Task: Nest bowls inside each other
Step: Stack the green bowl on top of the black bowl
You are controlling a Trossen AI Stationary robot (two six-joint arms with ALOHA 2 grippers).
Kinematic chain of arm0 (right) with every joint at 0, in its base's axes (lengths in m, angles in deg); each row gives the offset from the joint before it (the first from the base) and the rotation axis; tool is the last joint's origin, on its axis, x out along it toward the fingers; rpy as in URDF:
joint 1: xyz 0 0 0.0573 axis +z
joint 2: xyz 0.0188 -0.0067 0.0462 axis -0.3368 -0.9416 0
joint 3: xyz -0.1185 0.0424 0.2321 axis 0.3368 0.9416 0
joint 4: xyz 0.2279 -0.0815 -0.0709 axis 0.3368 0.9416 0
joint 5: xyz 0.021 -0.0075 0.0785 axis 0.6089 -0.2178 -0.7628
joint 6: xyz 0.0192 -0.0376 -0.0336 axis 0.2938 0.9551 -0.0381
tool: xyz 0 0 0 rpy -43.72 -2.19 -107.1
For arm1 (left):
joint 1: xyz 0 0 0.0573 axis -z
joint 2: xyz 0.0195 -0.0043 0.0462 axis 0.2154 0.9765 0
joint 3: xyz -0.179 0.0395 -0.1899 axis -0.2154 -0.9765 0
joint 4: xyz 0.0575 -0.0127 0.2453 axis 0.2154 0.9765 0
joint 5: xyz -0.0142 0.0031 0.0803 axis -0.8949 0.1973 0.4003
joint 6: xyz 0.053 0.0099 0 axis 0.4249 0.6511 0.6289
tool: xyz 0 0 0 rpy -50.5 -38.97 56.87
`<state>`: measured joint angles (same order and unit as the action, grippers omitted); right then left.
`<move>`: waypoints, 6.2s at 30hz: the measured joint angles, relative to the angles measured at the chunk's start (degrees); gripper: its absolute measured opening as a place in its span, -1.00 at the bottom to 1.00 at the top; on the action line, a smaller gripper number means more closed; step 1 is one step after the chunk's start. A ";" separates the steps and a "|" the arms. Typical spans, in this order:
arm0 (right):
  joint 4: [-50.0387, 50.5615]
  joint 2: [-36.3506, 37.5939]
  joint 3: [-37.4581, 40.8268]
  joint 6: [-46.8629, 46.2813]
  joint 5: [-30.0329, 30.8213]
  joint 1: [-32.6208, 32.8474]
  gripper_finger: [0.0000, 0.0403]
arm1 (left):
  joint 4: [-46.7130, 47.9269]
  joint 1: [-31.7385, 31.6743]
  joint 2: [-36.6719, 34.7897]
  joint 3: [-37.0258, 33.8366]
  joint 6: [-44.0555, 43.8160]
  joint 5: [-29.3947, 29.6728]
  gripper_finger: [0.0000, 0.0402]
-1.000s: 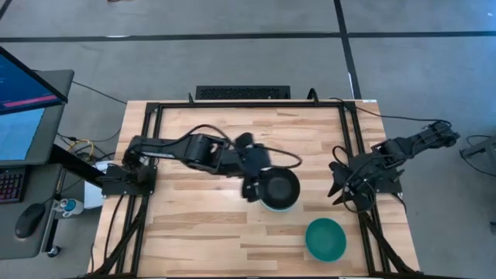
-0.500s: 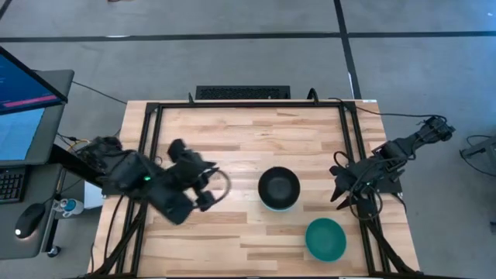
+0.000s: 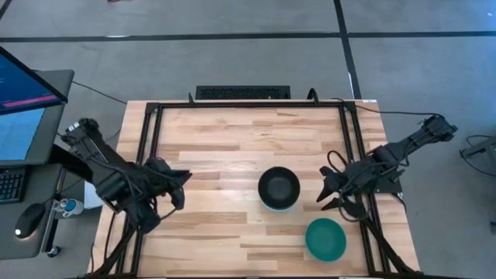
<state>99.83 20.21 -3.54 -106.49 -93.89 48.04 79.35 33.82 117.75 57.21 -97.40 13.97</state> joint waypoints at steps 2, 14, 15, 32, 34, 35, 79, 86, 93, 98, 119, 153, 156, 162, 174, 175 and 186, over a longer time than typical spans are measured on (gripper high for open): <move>-0.60 -1.83 0.00 -0.05 -0.04 0.00 -0.12 | -9.92 -0.02 -3.00 -6.77 2.86 -1.20 -0.73; -8.23 -11.12 -0.03 -1.03 -0.28 0.29 -0.12 | -65.28 -8.27 -11.75 -35.07 35.35 -17.34 -0.73; -8.62 -11.24 -0.04 -1.04 -0.31 0.48 -0.12 | -69.18 -9.45 -11.75 -36.73 37.84 -20.36 -0.73; -3.28 -11.21 -0.04 -12.03 -3.36 0.50 -0.12 | -95.07 -33.31 -7.45 -43.96 65.17 -60.96 -0.73; -3.28 -11.21 -0.04 -13.47 -3.39 0.50 -0.12 | -97.14 -35.28 -5.72 -43.97 66.85 -64.33 -0.73; -3.29 -11.21 -0.04 -13.93 -3.39 0.50 -0.12 | -98.46 -36.24 -4.98 -43.95 67.60 -66.08 -0.73; 7.31 -20.95 -0.04 -13.47 -10.82 3.13 -0.12 | -106.90 -41.55 -0.47 -43.77 63.53 -73.22 -0.73; 6.65 -21.81 -0.02 -13.34 -11.72 3.13 -0.12 | -106.89 -41.55 -0.47 -43.77 63.14 -73.17 -0.73; 4.66 -21.81 -0.02 -14.97 -10.58 3.42 -0.12 | -107.14 -41.55 -0.47 -43.73 63.13 -72.67 -0.73; 4.62 -21.81 -0.02 -14.97 -7.94 3.54 -0.12 | -107.22 -41.55 -0.47 -43.73 63.15 -72.28 -0.73; 0.38 -31.18 -0.03 -12.98 -6.37 4.94 -0.17 | -108.42 -41.55 -0.48 -43.73 62.92 -72.24 -0.73; 29.30 -30.99 -22.46 -12.48 9.77 4.88 -0.95 | -109.72 -41.52 -0.49 -43.73 61.23 -70.31 -0.73; 35.77 -30.99 -27.45 -12.49 13.81 4.00 -0.95 | -109.72 -41.52 -0.49 -43.73 61.23 -70.31 -0.73; 40.54 -30.96 -37.73 -11.49 21.13 0.18 -0.95 | -109.80 -41.52 -0.49 -43.73 60.58 -70.31 -0.73; 38.52 -31.27 -46.71 -4.08 31.07 -8.07 -0.95 | -110.28 -41.52 -0.49 -43.73 60.28 -70.52 -0.73; 37.51 -31.90 -46.72 -2.96 31.20 -8.87 -0.95 | -110.31 -41.52 -0.49 -43.73 60.69 -70.57 -0.73; 33.25 -42.47 -46.66 7.86 26.79 -14.87 -0.95 | -113.46 -41.52 -1.91 -43.64 62.68 -70.66 -0.73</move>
<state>133.08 -22.26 -50.21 -98.63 -67.09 33.17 -34.11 -7.70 115.84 13.57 -34.72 -56.68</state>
